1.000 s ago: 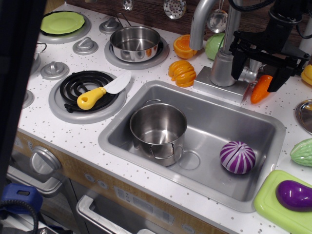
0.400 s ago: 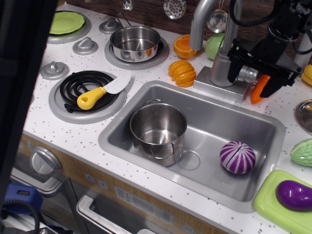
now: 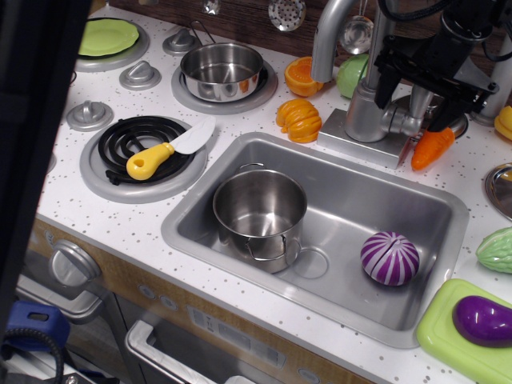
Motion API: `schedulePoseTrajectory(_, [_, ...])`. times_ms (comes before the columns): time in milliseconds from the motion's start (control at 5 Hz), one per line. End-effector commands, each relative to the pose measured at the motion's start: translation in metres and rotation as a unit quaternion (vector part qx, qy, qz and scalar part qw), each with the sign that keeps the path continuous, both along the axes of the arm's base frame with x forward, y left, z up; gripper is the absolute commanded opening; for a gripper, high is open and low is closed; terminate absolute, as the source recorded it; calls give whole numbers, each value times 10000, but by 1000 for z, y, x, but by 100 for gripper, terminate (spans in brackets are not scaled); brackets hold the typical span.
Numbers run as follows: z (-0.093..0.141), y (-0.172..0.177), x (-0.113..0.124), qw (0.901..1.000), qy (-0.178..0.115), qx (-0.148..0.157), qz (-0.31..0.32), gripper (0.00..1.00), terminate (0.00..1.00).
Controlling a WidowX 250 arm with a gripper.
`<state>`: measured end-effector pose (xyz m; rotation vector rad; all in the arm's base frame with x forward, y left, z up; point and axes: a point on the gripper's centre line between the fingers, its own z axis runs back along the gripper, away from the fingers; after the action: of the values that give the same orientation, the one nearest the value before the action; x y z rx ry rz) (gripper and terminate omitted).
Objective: Turn lever vertical to front
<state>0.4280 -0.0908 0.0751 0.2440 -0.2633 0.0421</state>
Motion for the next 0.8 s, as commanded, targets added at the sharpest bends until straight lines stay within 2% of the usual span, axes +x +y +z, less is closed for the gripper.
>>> schedulePoseTrajectory(0, [45, -7, 12, 9953, -965, -19, -116, 100, 0])
schedulePoseTrajectory(200, [43, -7, 20, 9931, -1162, -27, -171, 100, 0])
schedulePoseTrajectory(400, [45, -5, 27, 9934, -1121, -39, -226, 0, 0])
schedulePoseTrajectory(600, [46, -4, 32, 9933, -1126, -51, -250, 0, 0])
